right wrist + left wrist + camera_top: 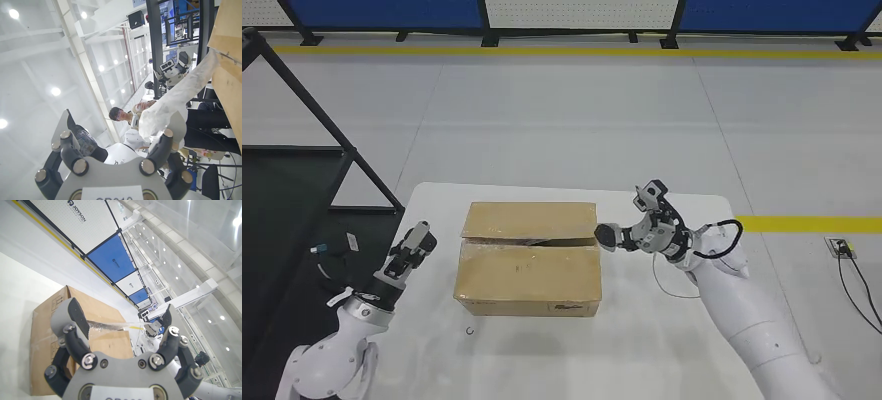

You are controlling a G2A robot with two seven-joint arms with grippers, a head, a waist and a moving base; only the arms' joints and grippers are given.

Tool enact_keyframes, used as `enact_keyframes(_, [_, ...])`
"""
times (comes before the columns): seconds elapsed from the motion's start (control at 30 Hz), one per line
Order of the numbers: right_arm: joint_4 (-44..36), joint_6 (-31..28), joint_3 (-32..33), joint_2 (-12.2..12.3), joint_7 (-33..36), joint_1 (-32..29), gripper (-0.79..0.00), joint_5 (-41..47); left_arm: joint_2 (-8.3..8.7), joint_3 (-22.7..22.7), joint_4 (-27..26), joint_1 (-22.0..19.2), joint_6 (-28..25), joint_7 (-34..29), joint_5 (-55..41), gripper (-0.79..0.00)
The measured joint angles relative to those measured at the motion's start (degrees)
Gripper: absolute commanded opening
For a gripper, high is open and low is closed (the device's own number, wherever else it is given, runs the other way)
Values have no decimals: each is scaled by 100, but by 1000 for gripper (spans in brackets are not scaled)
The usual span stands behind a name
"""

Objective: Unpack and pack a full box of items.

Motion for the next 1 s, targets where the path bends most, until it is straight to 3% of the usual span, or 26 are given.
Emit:
enact_keyframes(0.5, [-532, -438, 361, 116, -751, -337, 0, -719, 38, 118, 55, -15, -27, -12, -20, 0])
enact_keyframes(0.7, [-903, -1347, 545, 241, -1049, -529, 0, -1830, 55, 84, 51, 38, -38, 11, -64, 0])
enact_keyframes(0.87, [-1598, -2155, 945, 409, -964, -1110, 0, -2483, 69, 74, 29, 77, -47, 26, -68, 0])
enact_keyframes(1.0, [-2143, -2093, 1273, 570, -934, -1573, 0, -3217, 78, 93, -1, 94, -52, 36, -64, 0])
